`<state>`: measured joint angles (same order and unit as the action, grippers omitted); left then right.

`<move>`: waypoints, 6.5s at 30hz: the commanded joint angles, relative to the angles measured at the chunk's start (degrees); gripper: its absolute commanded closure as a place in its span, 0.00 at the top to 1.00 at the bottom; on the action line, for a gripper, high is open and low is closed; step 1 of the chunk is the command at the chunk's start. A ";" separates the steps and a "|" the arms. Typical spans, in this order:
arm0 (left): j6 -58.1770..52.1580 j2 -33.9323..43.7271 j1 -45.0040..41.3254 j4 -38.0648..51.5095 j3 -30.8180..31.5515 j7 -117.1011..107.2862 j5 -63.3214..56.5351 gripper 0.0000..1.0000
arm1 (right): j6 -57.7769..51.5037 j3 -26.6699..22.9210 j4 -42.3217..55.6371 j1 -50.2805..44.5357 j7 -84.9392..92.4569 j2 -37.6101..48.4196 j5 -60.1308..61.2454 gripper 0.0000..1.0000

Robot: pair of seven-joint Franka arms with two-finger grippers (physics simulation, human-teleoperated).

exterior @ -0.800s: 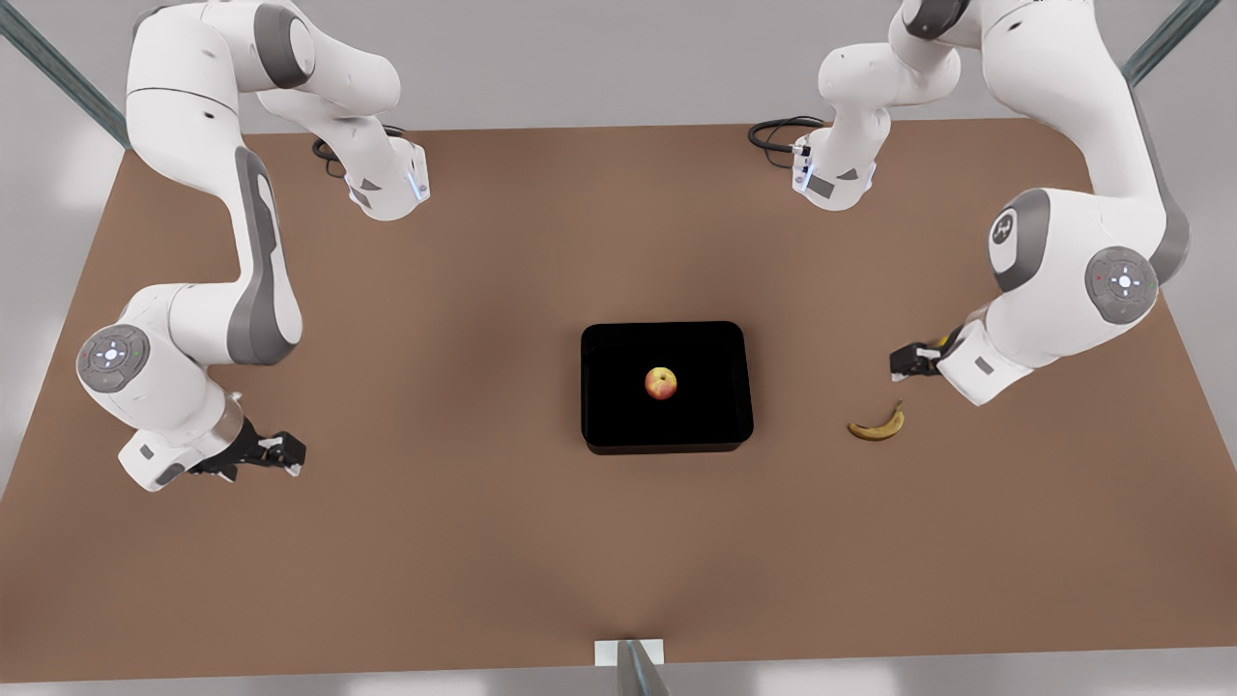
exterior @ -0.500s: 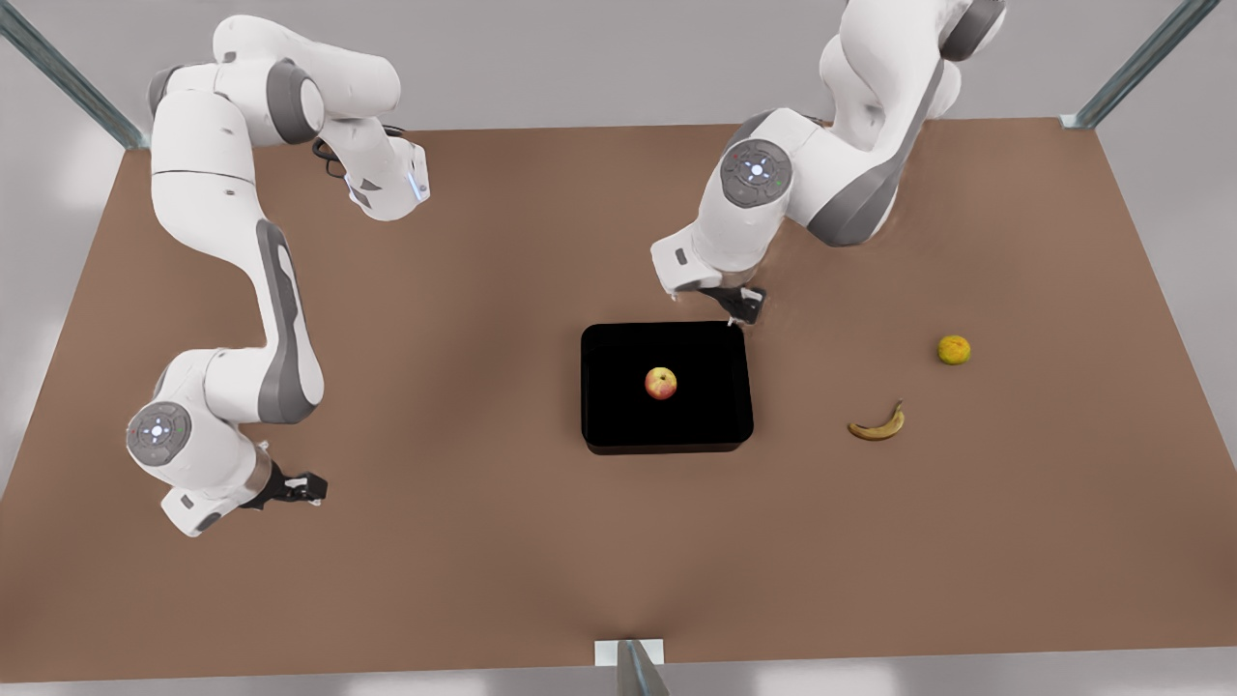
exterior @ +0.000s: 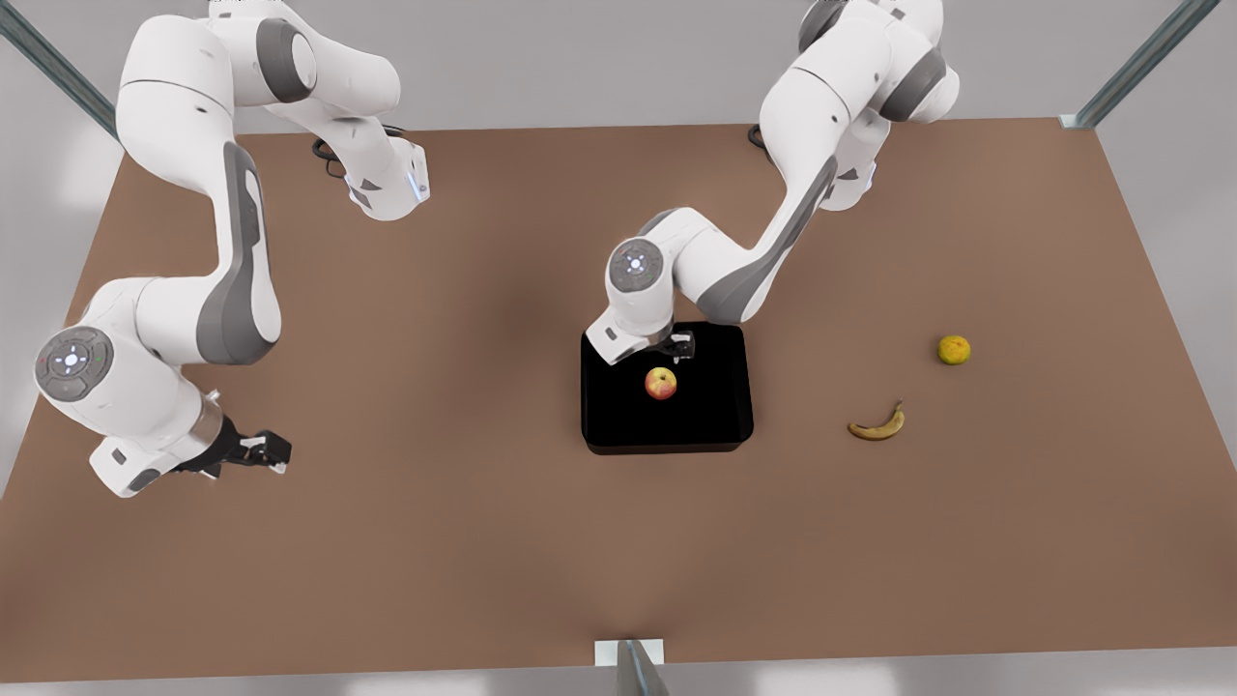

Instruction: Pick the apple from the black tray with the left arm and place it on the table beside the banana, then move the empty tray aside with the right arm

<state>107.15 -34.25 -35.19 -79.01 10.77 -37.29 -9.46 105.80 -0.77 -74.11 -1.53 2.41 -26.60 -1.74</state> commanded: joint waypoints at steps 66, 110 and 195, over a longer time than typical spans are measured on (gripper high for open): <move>4.66 3.66 7.58 -16.79 -0.66 7.14 -4.34 0.62 | -2.00 -0.11 0.55 0.21 0.14 -0.91 -0.02 1.00; -7.13 23.00 40.02 -10.91 -3.65 40.99 13.15 1.00 | 11.80 30.12 -10.96 -12.00 -67.18 -10.04 -6.79 1.00; -8.62 25.02 38.00 -11.35 -3.21 35.80 10.69 1.00 | -13.51 -0.64 -14.48 1.88 22.73 6.13 0.07 0.15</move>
<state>98.55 -9.27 2.81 -90.35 7.53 -0.86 1.27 93.10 -0.82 -88.64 0.45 -8.88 -20.49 -1.47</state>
